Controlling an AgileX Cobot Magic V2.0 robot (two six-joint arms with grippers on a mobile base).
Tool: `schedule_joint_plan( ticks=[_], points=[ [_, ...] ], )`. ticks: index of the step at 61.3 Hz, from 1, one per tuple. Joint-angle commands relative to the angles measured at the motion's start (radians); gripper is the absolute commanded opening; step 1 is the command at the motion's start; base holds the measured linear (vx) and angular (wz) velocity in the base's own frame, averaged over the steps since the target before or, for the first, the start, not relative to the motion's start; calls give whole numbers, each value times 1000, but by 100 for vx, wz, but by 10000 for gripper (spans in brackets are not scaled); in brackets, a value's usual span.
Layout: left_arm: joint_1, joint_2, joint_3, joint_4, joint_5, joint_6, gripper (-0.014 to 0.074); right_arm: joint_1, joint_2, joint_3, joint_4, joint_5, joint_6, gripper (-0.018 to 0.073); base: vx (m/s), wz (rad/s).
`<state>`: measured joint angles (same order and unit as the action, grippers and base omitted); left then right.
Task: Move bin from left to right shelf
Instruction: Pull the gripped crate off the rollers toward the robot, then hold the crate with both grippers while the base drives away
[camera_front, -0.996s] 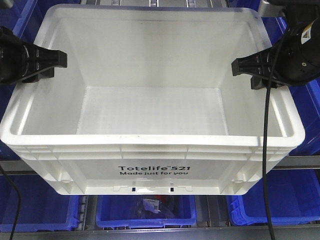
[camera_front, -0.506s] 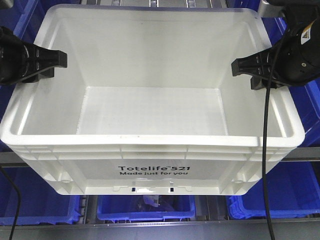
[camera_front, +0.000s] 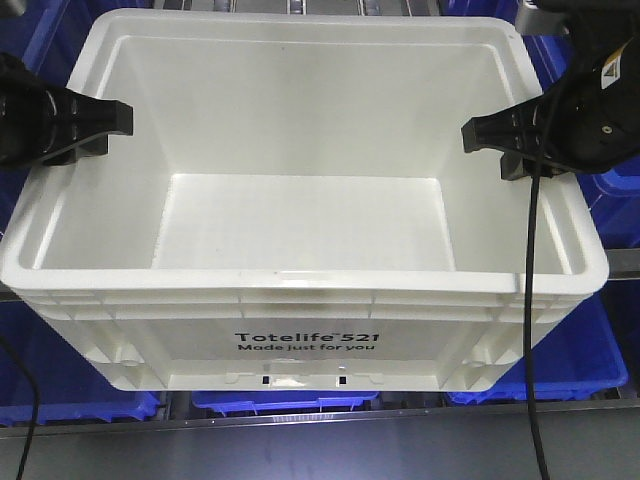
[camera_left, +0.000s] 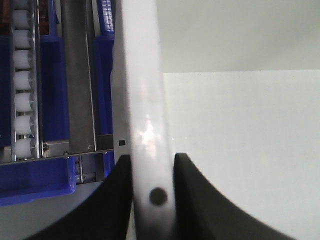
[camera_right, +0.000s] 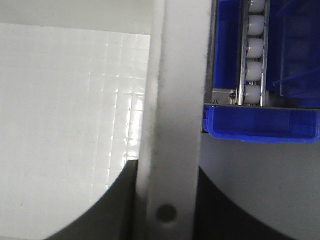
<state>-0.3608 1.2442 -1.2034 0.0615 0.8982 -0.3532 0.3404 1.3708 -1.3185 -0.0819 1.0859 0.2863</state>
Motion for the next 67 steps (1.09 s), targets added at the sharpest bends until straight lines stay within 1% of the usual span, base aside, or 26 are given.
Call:
schedule_joint_plan(
  ticks=[1,41,67],
  points=[
    [-3,-33,-39,38,-107,19,99,-5,-47,-38,-49,-68,-16,24,-10,-16],
    [-3,-33,-39,37,-107,19,99,-5,-47,-38,-49,-66,-16,24,-8,-29],
    [-3,-33,-39,37,-107,19,99,-5,-47,-38,-49,-66,-16,24,-8,-42]
  ],
)
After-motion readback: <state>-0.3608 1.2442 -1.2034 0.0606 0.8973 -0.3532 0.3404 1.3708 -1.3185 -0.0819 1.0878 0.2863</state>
